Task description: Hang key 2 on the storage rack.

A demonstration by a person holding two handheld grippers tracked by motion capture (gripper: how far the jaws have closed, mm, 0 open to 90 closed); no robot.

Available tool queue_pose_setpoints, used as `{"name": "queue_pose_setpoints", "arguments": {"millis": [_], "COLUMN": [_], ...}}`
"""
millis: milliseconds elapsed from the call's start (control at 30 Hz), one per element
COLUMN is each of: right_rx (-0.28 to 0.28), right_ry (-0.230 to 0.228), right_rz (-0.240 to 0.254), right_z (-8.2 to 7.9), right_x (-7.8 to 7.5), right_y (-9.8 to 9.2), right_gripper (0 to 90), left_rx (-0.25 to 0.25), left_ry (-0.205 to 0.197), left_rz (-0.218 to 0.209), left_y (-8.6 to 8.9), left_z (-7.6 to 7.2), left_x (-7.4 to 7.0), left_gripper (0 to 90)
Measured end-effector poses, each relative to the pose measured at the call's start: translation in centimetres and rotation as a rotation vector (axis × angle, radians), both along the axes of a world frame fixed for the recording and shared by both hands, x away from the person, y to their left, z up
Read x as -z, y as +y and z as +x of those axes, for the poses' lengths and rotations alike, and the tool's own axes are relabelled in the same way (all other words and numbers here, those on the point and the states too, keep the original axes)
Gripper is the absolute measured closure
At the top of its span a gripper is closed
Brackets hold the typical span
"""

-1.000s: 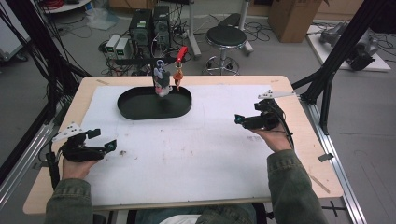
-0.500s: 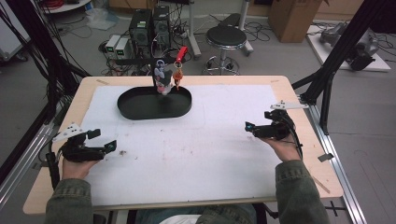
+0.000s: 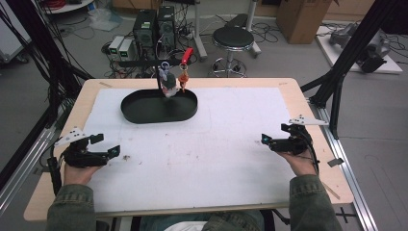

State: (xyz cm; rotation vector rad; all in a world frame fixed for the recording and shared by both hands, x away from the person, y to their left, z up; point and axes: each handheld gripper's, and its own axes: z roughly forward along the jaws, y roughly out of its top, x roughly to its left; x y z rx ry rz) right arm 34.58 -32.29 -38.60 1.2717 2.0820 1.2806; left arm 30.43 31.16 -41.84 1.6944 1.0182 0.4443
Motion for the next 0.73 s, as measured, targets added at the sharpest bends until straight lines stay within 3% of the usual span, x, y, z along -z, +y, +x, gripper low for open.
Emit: {"name": "queue_pose_setpoints", "arguments": {"millis": [500,733], "right_rx": [0.003,0.008], "right_ry": [-0.056,-0.075], "right_rz": [-0.015,-0.013], "right_z": [-1.7,-1.9], "right_x": [2.5,2.6], "right_y": [-1.3,-1.1], "right_gripper": [0.6,0.6], "left_rx": [0.001,0.004], "left_ry": [0.003,0.008], "left_rz": [0.008,0.019], "left_y": [0.0,-0.1], "left_z": [0.0,0.1], "left_x": [0.0,0.2], "left_gripper": [5.4,5.4]}}
